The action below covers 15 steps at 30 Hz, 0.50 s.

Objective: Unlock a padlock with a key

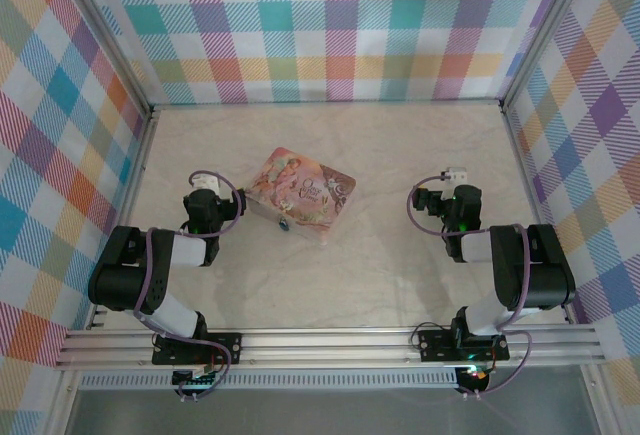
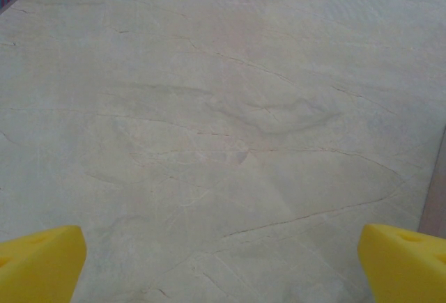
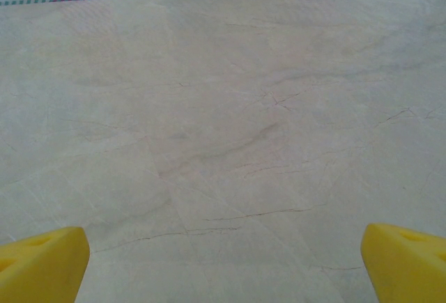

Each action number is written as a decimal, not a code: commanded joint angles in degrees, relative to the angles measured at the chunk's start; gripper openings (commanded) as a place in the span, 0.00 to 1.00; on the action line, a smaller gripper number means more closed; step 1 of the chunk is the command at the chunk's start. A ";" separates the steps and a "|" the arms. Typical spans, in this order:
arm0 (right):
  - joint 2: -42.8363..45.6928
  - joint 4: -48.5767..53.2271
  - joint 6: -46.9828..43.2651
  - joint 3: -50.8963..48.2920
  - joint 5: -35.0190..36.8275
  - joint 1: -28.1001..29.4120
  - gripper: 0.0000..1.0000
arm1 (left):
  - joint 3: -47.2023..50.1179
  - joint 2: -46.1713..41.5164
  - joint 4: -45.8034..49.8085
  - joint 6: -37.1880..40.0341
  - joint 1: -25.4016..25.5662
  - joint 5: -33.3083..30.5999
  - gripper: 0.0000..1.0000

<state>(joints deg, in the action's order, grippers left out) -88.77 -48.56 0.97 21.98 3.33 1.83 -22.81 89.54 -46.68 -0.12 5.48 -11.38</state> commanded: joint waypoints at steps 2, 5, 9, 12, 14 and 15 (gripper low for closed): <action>0.79 -0.31 -0.45 1.01 -1.22 -0.51 1.00 | -0.81 -0.06 -0.29 0.90 -0.64 1.11 1.00; 1.54 0.42 0.19 1.22 0.13 -0.48 1.00 | -1.27 -0.77 0.88 0.78 -0.64 1.02 1.00; 6.00 7.28 0.08 3.04 0.45 -0.48 1.00 | -6.44 -4.41 12.51 -0.21 -0.60 -1.47 1.00; 9.87 15.32 0.36 5.58 0.95 -0.51 1.00 | -9.35 -6.18 18.90 -0.58 -0.63 -2.63 1.00; 12.27 18.87 0.66 6.77 0.76 -0.48 1.00 | -10.85 -7.68 21.80 -1.06 -0.64 -3.76 1.00; 13.29 20.43 1.62 7.21 0.87 -0.51 1.00 | -11.38 -8.59 22.85 -1.42 -0.64 -4.21 1.00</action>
<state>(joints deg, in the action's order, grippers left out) -78.35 -34.98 1.23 26.94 4.03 1.83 -31.99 83.79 -30.33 -0.56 5.48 -13.56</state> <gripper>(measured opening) 0.997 0.997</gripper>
